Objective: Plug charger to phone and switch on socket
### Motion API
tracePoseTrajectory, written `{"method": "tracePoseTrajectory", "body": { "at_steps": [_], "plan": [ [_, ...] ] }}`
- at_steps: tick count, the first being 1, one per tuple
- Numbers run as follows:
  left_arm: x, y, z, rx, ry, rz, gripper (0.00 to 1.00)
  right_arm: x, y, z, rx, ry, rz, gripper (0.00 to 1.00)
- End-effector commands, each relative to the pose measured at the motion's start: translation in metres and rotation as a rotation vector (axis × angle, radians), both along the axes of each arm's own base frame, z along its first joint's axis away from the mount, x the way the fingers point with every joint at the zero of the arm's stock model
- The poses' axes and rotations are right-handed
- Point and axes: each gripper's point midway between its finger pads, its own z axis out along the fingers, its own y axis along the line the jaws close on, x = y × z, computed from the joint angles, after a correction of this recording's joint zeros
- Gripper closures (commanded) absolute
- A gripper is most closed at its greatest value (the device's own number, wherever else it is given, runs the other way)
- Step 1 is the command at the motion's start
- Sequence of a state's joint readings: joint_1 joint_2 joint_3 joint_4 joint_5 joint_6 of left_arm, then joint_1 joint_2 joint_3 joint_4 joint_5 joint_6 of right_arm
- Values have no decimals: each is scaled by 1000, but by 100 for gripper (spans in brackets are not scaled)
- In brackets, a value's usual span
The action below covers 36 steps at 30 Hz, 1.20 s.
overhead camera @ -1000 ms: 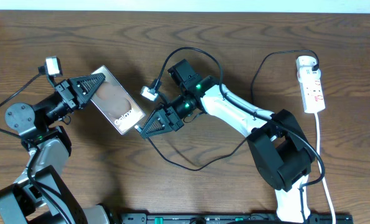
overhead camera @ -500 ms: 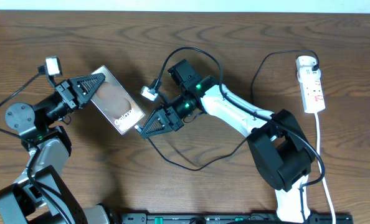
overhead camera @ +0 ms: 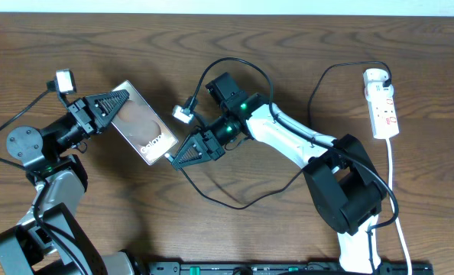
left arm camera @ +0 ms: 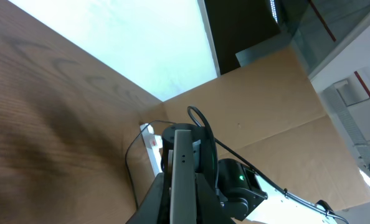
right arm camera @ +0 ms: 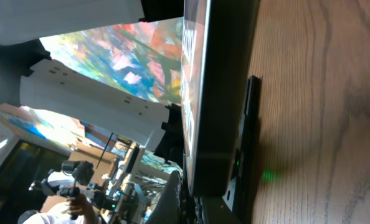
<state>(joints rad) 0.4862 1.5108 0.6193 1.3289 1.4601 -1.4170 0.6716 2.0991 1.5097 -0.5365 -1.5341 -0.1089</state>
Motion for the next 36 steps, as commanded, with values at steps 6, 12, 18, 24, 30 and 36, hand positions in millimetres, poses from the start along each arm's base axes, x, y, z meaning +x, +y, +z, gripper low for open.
{"method": "tracePoseTrajectory", "body": {
  "at_steps": [6, 12, 18, 24, 30, 36],
  "plan": [
    [0, -1, 11, 13, -32, 4, 93, 1, -1, 2, 7, 32, 9, 99],
    [0, 0, 11, 12, -32, 4, 93, 1, -1, 2, 8, 30, 9, 99],
    [0, -12, 11, 11, -33, -28, 93, 1, -1, 2, 8, 30, 9, 99],
    [2, -20, 12, 3, -38, -35, 93, 1, -1, 2, 4, 36, 9, 99],
    [2, -20, 12, 3, -38, -35, 93, 1, -1, 2, 4, 37, 9, 99],
    [2, -18, 13, 23, -66, -25, 93, 1, -1, 2, 4, 37, 7, 99]
  ]
}}
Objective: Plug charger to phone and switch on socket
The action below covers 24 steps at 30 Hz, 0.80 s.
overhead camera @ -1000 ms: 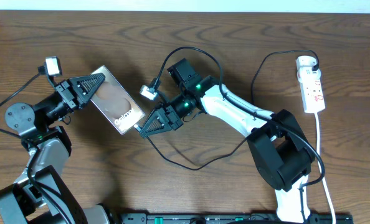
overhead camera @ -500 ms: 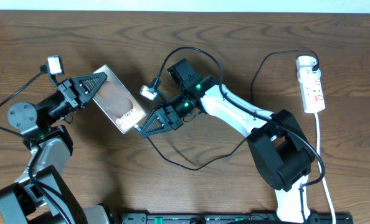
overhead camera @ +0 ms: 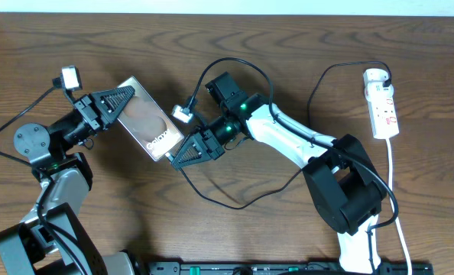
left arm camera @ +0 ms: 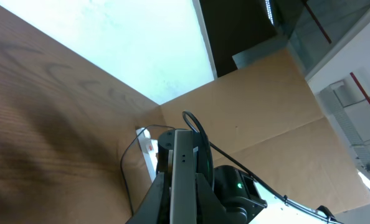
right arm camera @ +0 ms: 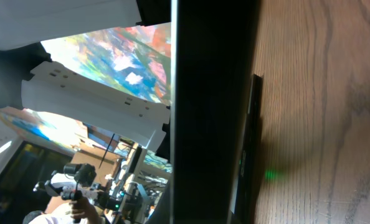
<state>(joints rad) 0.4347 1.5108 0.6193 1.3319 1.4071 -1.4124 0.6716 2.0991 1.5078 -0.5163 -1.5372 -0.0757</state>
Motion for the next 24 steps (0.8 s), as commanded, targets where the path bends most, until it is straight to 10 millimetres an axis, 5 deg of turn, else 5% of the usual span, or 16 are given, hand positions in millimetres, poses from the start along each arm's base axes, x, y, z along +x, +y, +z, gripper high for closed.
{"method": "tracePoseTrajectory", "body": {
  "at_steps": [1, 24],
  "plan": [
    [-3, -4, 9, 38, -57, -17, 93, 1, -2, 1, 10, 23, 7, 99],
    [-4, 9, 9, -6, 10, 8, 93, 1, -2, 1, 12, 21, 5, 99]
  ]
}}
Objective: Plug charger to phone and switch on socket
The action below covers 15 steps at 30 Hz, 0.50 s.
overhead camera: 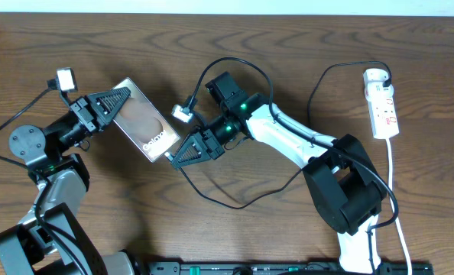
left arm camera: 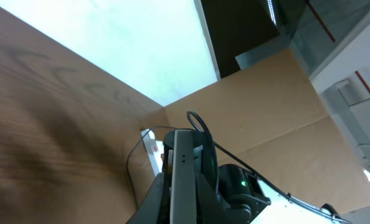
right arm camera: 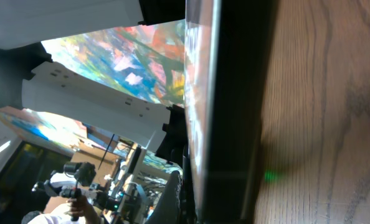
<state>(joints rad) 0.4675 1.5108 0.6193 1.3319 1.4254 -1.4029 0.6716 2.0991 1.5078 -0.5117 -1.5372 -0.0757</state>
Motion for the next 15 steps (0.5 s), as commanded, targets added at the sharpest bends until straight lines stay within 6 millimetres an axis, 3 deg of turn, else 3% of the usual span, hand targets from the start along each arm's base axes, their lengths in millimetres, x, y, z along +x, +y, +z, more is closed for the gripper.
{"method": "tracePoseTrajectory", "body": {
  "at_steps": [1, 15],
  "plan": [
    [-2, -1, 10, -21, 21, -12, 93, 2, -3, 1, 11, 23, 3, 99],
    [-5, -3, 10, 32, -42, -24, 93, 10, -7, 1, 11, 22, -17, 99]
  ]
}}
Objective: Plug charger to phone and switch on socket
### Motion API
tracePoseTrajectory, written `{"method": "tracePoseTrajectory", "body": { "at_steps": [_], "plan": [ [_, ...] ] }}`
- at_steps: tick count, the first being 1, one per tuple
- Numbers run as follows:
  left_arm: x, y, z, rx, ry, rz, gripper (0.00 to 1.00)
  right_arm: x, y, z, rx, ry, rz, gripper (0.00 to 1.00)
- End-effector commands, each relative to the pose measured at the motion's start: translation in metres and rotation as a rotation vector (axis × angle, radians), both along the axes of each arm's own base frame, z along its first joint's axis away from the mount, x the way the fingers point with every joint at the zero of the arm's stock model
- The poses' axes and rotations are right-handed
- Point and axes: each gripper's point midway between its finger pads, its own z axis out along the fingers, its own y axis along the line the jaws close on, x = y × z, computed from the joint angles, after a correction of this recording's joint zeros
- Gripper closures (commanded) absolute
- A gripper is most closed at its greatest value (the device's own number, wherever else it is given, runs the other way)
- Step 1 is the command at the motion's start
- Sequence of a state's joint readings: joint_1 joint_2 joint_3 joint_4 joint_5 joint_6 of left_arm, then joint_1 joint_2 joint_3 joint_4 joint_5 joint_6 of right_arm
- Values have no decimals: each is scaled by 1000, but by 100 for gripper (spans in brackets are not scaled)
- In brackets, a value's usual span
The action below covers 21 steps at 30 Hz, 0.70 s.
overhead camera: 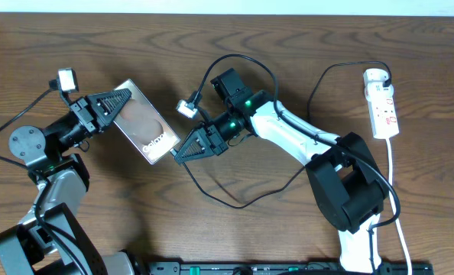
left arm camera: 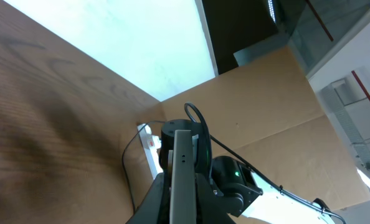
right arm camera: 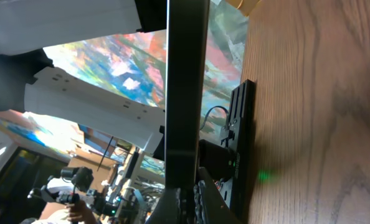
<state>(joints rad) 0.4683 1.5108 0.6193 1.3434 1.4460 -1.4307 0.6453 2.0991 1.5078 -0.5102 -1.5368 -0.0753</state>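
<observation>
The phone (overhead camera: 141, 124), screen up with "Galaxy" on it, is held above the table with my left gripper (overhead camera: 114, 107) shut on its upper end. In the left wrist view its silver edge (left arm camera: 180, 174) stands between the fingers. My right gripper (overhead camera: 177, 156) is shut at the phone's lower end, and the black charger cable (overhead camera: 238, 205) runs from its fingers. The plug itself is hidden between them. In the right wrist view the phone (right arm camera: 186, 81) is a dark upright bar just above my right gripper (right arm camera: 194, 202).
A white power strip (overhead camera: 382, 103) lies at the far right with a plug (overhead camera: 376, 75) in its top socket. The cable loops over the wooden table (overhead camera: 235, 244) beneath the right arm. A black rail (overhead camera: 288, 267) runs along the front edge.
The right arm has shifted a little up and to the right, its gripper still at the phone's lower end. In its wrist view the phone edge looks narrower. The left gripper and phone stayed put.
The left gripper held the phone with the right gripper shut at its lower end. Then the phone sat slightly further right, closer against the right gripper. Then it was back to the left. Now the right arm sits a little higher, both grips unchanged.
</observation>
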Motion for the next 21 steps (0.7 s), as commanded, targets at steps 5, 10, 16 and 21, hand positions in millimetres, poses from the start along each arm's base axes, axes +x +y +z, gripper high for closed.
{"method": "tracePoseTrajectory", "body": {
  "at_steps": [5, 10, 16, 21],
  "plan": [
    [0, 1, 11, 32, -60, 10, 93, 0, -1, 1, 11, 24, 9, 99],
    [5, 5, 14, 19, -67, 48, 93, -5, 2, 1, 11, 24, 22, 99],
    [5, 5, 14, 31, -85, 53, 93, -10, 5, 1, 11, 23, 35, 99],
    [4, 4, 13, 36, -86, 44, 93, -10, 5, 1, 12, 22, 34, 99]
  ]
}}
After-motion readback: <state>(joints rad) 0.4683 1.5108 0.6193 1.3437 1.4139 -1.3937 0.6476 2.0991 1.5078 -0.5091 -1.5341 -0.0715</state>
